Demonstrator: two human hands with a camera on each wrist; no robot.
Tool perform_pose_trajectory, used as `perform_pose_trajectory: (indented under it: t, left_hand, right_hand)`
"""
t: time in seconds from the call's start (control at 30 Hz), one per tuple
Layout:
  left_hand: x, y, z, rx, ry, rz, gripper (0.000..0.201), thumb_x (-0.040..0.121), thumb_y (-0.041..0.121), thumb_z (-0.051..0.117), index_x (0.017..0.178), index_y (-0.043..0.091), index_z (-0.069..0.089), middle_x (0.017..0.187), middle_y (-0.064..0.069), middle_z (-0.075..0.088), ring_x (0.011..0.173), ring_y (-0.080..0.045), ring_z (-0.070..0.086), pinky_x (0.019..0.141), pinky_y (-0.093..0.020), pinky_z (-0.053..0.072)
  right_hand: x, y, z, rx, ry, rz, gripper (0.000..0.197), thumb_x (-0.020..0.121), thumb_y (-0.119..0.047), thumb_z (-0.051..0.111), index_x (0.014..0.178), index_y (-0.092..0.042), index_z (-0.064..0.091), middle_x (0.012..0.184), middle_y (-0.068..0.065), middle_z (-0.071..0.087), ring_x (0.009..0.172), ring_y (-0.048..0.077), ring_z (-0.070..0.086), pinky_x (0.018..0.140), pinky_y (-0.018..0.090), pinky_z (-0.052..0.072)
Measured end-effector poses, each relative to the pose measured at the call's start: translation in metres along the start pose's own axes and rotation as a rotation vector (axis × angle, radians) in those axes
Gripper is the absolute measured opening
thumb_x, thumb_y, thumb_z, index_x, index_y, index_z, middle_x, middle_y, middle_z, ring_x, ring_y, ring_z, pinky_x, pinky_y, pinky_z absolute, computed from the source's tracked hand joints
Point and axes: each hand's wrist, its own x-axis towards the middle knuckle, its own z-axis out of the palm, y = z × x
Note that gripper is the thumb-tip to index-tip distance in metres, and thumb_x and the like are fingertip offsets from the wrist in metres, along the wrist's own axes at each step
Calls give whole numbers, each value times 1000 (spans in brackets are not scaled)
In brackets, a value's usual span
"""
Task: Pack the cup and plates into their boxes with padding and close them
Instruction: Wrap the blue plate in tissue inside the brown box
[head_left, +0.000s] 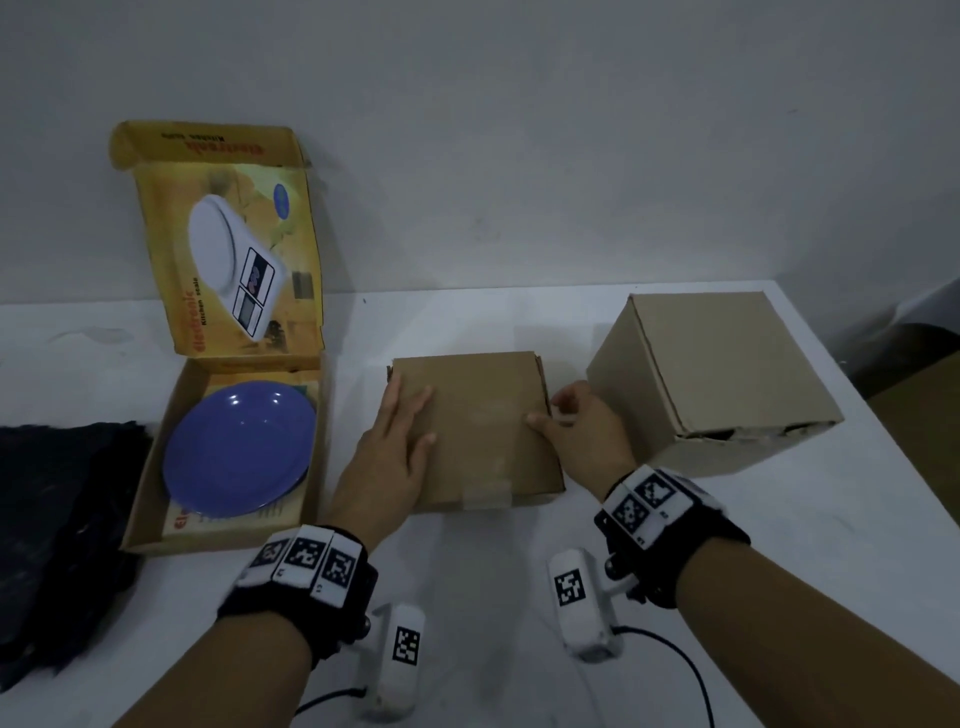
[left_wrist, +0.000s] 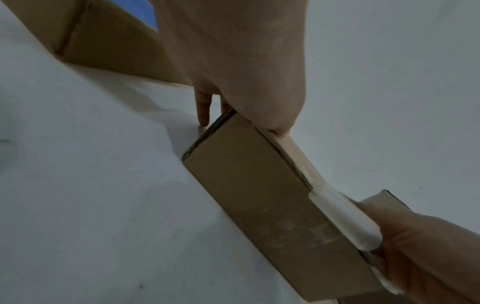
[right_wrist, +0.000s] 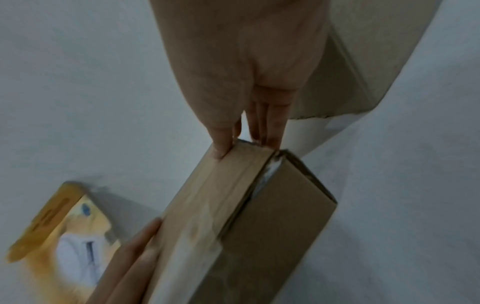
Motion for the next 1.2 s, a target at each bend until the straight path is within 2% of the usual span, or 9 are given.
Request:
perform_pose_trajectory:
  t: [0.1, 0.3, 0.47, 0.6, 0.7, 0.8, 0.9, 1.1, 1.2]
  left_hand:
    - [3, 0, -1, 32, 6, 6, 50, 98, 39, 36, 145, 38, 22, 158, 16, -4, 129, -28, 42, 101, -40, 39]
    - [4, -3, 0, 51, 3, 35, 50, 98, 38, 37, 146, 37, 23, 159, 14, -5, 128, -30, 43, 102, -41, 40]
    - [5, -3, 1, 51, 1, 31, 50, 98, 39, 34, 147, 36, 21, 158, 15, -6, 127, -30, 44, 100, -43, 42]
    - [4, -5, 3, 42, 1, 37, 50, 98, 42, 32, 147, 36, 20, 158, 15, -7, 129, -31, 42, 101, -44, 43]
    - [4, -5, 4, 39, 12, 44, 51, 97, 45, 31, 146, 37, 21, 158, 15, -6, 130, -30, 42, 101, -43, 42]
    - [4, -5, 4, 40, 25, 52, 52, 94, 47, 29, 145, 37, 22, 158, 15, -5, 130, -29, 42, 101, -43, 43]
    - [4, -5, 4, 40, 24, 43, 49, 98, 41, 33, 146, 36, 23, 158, 15, -6, 129, -28, 43, 100, -42, 43]
    - [3, 2, 6, 40, 44, -27, 51, 98, 38, 34, 147, 33, 21, 159, 11, -7, 127, -28, 45, 98, -39, 43]
    - [4, 4, 4, 48, 41, -23, 50, 99, 36, 35, 147, 32, 22, 159, 10, -6, 125, -27, 46, 92, -36, 45]
  right_hand:
    - [-17, -9, 2, -285, 66, -351, 25, 87, -36, 62, 100, -16, 57, 101, 1, 50, 85, 19, 52, 75, 31, 45]
    - [-39, -16, 9, -585, -359, -509, 41, 84, -62, 50, 84, -21, 55, 92, -9, 48, 89, 12, 43, 86, 35, 32]
    - [-46, -15, 11, -433, -396, -625, 10, 77, -18, 60, 72, -11, 55, 77, 2, 55, 73, 19, 50, 67, 30, 41]
    - [-56, -12, 17, -377, -416, -604, 12, 82, -10, 54, 91, -15, 47, 77, 1, 54, 67, 17, 49, 56, 25, 41]
    - [-58, -5, 22, -497, -381, -673, 17, 81, -7, 59, 96, -14, 62, 87, 5, 67, 75, 20, 60, 65, 29, 50]
    - [-66, 6, 39, -790, -233, -930, 19, 56, 3, 70, 62, -15, 65, 59, 2, 63, 49, 18, 57, 44, 22, 45]
    - [-70, 9, 53, -935, -68, -1089, 25, 64, 1, 51, 48, -18, 54, 48, -1, 53, 41, 14, 48, 40, 19, 34]
    - [-71, 27, 60, -1099, 11, -1106, 27, 78, -1, 48, 64, -12, 68, 61, 8, 63, 59, 24, 57, 64, 31, 48]
    - [-70, 22, 50, -954, 47, -1162, 31, 73, 1, 41, 59, -15, 64, 57, 4, 60, 55, 22, 56, 59, 29, 47]
